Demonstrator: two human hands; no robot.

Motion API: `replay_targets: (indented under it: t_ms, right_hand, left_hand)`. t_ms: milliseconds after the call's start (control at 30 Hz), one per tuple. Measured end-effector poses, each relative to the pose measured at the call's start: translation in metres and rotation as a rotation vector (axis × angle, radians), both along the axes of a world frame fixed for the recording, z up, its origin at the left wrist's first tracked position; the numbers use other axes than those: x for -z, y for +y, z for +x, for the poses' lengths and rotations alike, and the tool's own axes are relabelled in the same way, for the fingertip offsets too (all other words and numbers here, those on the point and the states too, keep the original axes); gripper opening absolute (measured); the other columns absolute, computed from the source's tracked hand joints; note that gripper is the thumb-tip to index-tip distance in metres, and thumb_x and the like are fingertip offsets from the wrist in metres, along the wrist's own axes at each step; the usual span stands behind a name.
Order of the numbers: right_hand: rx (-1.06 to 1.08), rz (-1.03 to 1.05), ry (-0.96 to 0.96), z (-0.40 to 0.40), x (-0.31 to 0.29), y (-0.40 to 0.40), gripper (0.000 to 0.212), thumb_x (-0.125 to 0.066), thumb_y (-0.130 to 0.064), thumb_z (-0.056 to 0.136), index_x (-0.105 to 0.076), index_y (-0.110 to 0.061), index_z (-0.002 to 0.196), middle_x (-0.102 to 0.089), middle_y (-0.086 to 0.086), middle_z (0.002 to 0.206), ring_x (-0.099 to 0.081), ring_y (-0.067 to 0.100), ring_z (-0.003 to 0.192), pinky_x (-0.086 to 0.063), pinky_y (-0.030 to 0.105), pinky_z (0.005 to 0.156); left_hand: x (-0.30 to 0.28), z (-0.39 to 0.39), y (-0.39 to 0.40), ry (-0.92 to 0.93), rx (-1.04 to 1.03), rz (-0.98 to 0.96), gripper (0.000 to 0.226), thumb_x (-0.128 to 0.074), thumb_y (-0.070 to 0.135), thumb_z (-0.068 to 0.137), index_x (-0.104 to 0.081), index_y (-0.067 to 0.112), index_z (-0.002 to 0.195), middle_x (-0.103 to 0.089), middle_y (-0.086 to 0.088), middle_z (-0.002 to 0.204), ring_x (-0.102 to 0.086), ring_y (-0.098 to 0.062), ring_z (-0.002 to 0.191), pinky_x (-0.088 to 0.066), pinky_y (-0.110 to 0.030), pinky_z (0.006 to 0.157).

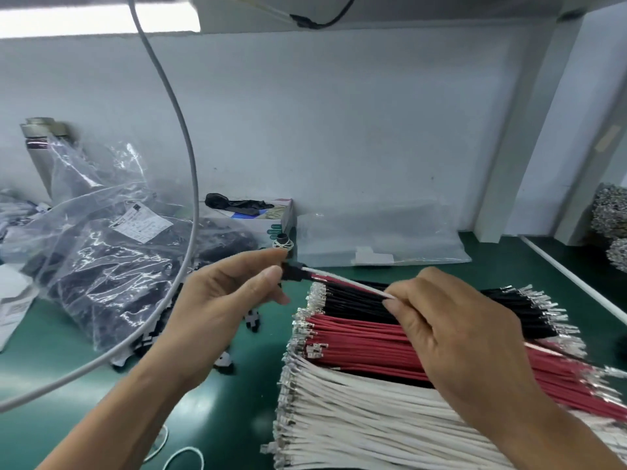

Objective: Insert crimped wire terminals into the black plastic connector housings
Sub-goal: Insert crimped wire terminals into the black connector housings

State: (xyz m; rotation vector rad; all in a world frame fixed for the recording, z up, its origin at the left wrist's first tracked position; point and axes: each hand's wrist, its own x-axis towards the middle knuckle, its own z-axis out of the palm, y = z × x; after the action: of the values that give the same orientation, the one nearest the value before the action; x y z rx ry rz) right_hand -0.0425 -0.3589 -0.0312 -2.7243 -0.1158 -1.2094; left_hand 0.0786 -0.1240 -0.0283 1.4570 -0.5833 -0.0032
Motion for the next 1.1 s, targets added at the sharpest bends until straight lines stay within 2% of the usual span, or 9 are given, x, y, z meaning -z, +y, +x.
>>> replay_targets:
  t_ms: [100, 200, 367, 467, 600, 767, 933, 1033, 1100]
  right_hand:
    - [0.029, -0.082, -0.203, -0.005, -0.017, -0.009, 0.020, -0.058, -0.027, 0.098, -0.075, -0.016, 0.097, -0.060, -0.007, 0.081, -0.052, 0.010, 0.066, -0.039, 0.023, 0.050]
    - [0.031, -0.122, -0.278, -0.016, -0.037, -0.031, 0.023, -0.055, -0.031, 0.102, -0.073, -0.016, 0.104, -0.058, -0.006, 0.085, -0.047, 0.012, 0.067, -0.043, 0.036, 0.050]
    - [0.210, -0.098, -0.089, -0.051, -0.045, -0.156, 0.021, -0.048, -0.041, 0.101, -0.060, -0.043, 0.118, -0.057, -0.018, 0.106, -0.058, 0.013, 0.095, -0.047, 0.044, 0.080]
    - [0.455, -0.157, 0.046, -0.097, -0.015, -0.262, 0.021, -0.038, -0.050, 0.100, -0.049, -0.057, 0.116, -0.051, -0.026, 0.106, -0.054, 0.007, 0.095, -0.044, 0.038, 0.081]
    - [0.603, -0.114, 0.222, -0.148, 0.058, -0.353, 0.031, -0.047, -0.039, 0.099, -0.048, -0.067, 0.111, -0.054, -0.013, 0.095, -0.055, 0.021, 0.088, -0.048, 0.051, 0.078]
    - [0.651, 0.120, 0.512, -0.177, 0.096, -0.373, 0.037, -0.050, -0.048, 0.086, -0.043, -0.077, 0.108, -0.044, -0.033, 0.095, -0.049, -0.009, 0.086, -0.048, 0.026, 0.070]
    - [0.525, 0.202, 0.376, -0.158, 0.077, -0.342, 0.090, -0.086, -0.007, 0.069, -0.048, -0.079, 0.108, -0.051, -0.036, 0.099, -0.051, -0.001, 0.083, -0.041, 0.019, 0.077]
    - [0.476, 0.206, 0.283, -0.116, 0.026, -0.259, 0.048, -0.075, -0.035, 0.079, -0.055, -0.073, 0.101, -0.056, -0.034, 0.105, -0.058, 0.003, 0.089, -0.046, 0.027, 0.082]
    - [0.337, 0.170, 0.261, -0.074, -0.010, -0.190, 0.018, -0.062, -0.050, 0.085, -0.063, -0.060, 0.099, -0.061, -0.030, 0.106, -0.060, -0.004, 0.092, -0.045, 0.017, 0.074]
  left_hand:
    - [0.005, 0.014, 0.015, -0.147, -0.206, 0.271, 0.031, -0.076, 0.034, 0.086, -0.076, 0.030, 0.117, -0.077, 0.007, 0.101, -0.073, -0.012, 0.084, -0.058, -0.023, 0.077]
    - [0.019, 0.024, 0.021, -0.471, -0.324, 0.773, 0.034, -0.076, 0.030, 0.090, -0.072, 0.035, 0.124, -0.062, 0.020, 0.107, -0.063, -0.004, 0.088, -0.052, -0.031, 0.080]
    - [0.025, 0.033, 0.025, -0.710, -0.234, 1.173, 0.043, -0.073, 0.023, 0.072, -0.078, 0.037, 0.112, -0.065, 0.016, 0.106, -0.063, -0.014, 0.101, -0.053, -0.032, 0.082]
    - [0.039, 0.051, 0.029, -0.756, -0.251, 1.169, 0.038, -0.093, 0.021, 0.057, -0.082, 0.035, 0.090, -0.066, 0.018, 0.084, -0.068, -0.017, 0.078, -0.058, -0.032, 0.063]
    - [0.063, 0.082, 0.032, -0.780, -0.227, 1.082, 0.035, -0.082, 0.046, 0.068, -0.072, 0.041, 0.101, -0.050, 0.033, 0.087, -0.059, -0.013, 0.071, -0.057, -0.040, 0.059]
    - [0.083, 0.098, 0.038, -0.761, -0.240, 1.037, 0.036, -0.068, 0.067, 0.071, -0.065, 0.051, 0.104, -0.045, 0.036, 0.093, -0.049, 0.005, 0.076, -0.053, -0.034, 0.056]
    - [0.063, 0.070, 0.030, -0.741, -0.246, 1.019, 0.019, -0.078, 0.054, 0.073, -0.073, 0.046, 0.089, -0.050, 0.034, 0.091, -0.059, -0.003, 0.077, -0.056, -0.034, 0.061]
    - [0.047, 0.053, 0.018, -0.762, -0.318, 0.998, 0.007, -0.082, 0.038, 0.083, -0.075, 0.035, 0.082, -0.062, 0.023, 0.084, -0.067, -0.011, 0.074, -0.046, -0.021, 0.062]
    - [0.040, 0.045, 0.010, -0.741, -0.408, 0.921, 0.010, -0.083, 0.029, 0.082, -0.074, 0.027, 0.085, -0.069, 0.015, 0.078, -0.066, -0.011, 0.065, -0.032, -0.007, 0.060]
